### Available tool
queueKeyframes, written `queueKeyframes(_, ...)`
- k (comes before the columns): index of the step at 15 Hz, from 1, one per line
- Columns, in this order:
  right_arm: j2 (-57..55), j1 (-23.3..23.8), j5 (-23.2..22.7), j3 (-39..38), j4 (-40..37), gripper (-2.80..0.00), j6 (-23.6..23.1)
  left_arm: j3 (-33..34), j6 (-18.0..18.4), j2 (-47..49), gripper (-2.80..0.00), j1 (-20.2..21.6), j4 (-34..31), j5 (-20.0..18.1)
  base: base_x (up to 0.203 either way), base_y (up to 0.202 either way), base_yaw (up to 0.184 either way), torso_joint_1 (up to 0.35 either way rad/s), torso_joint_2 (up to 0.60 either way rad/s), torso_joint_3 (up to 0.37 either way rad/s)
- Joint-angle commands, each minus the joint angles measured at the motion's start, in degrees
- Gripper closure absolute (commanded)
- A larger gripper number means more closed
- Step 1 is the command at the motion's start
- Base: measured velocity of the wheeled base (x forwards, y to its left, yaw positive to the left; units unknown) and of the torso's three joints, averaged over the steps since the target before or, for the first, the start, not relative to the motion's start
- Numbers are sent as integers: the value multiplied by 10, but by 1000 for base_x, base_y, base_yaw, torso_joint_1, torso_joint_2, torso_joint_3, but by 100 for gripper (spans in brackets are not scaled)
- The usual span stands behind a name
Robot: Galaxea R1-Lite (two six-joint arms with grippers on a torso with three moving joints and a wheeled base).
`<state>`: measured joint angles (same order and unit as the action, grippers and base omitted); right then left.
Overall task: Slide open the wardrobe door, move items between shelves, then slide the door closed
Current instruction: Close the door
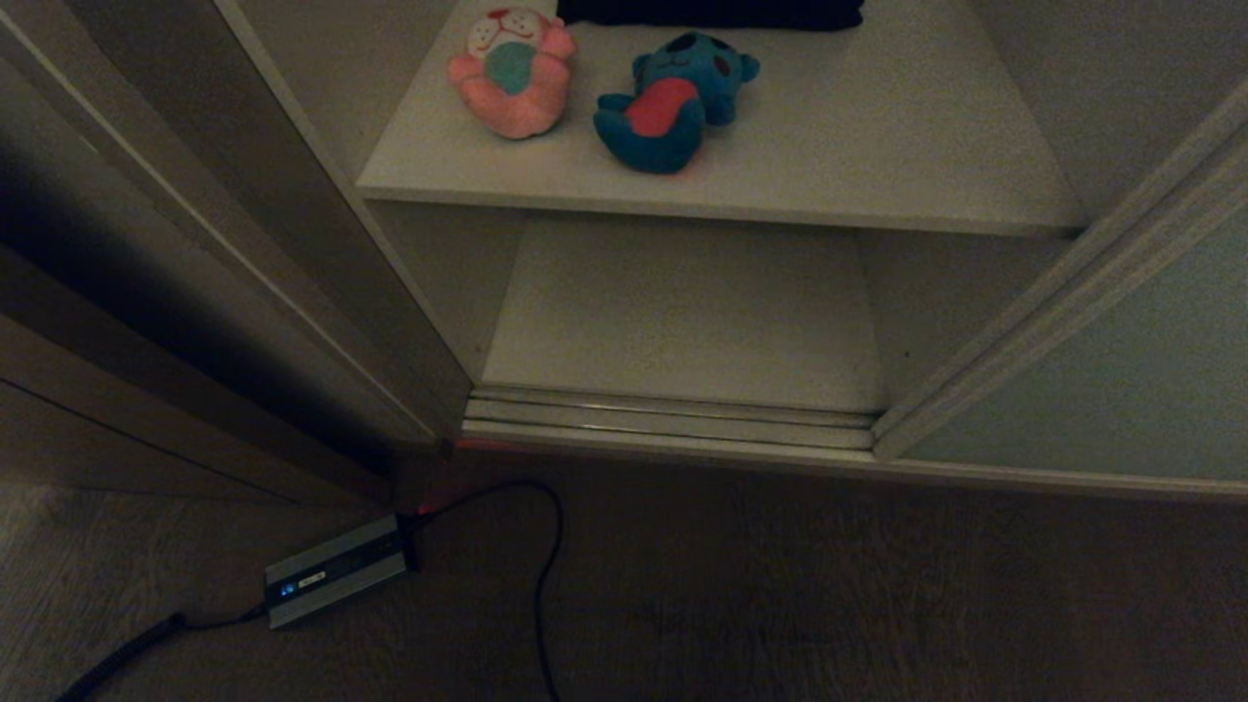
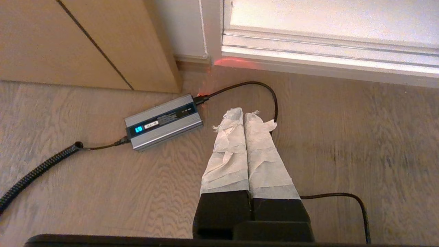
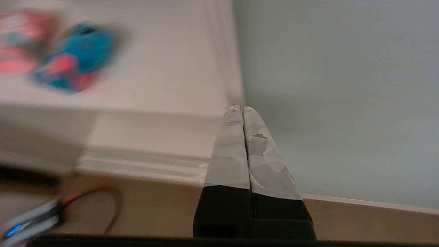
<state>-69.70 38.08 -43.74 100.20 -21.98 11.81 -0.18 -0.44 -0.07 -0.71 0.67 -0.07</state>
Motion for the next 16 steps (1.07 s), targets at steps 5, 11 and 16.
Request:
queueKeyframes(5,113,-120,-16,-67,-53,0,-4,0,0,1,0,0,0,0,0,0,0,0,0,0)
queueKeyframes(11,159,-169,-23,-122,-50,0,-10,0,0,1,0,0,0,0,0,0,0,0,0,0)
queueKeyframes(16,177,-230,37,-166,-50,0,-54,0,0,1,0,0,0,0,0,0,0,0,0,0)
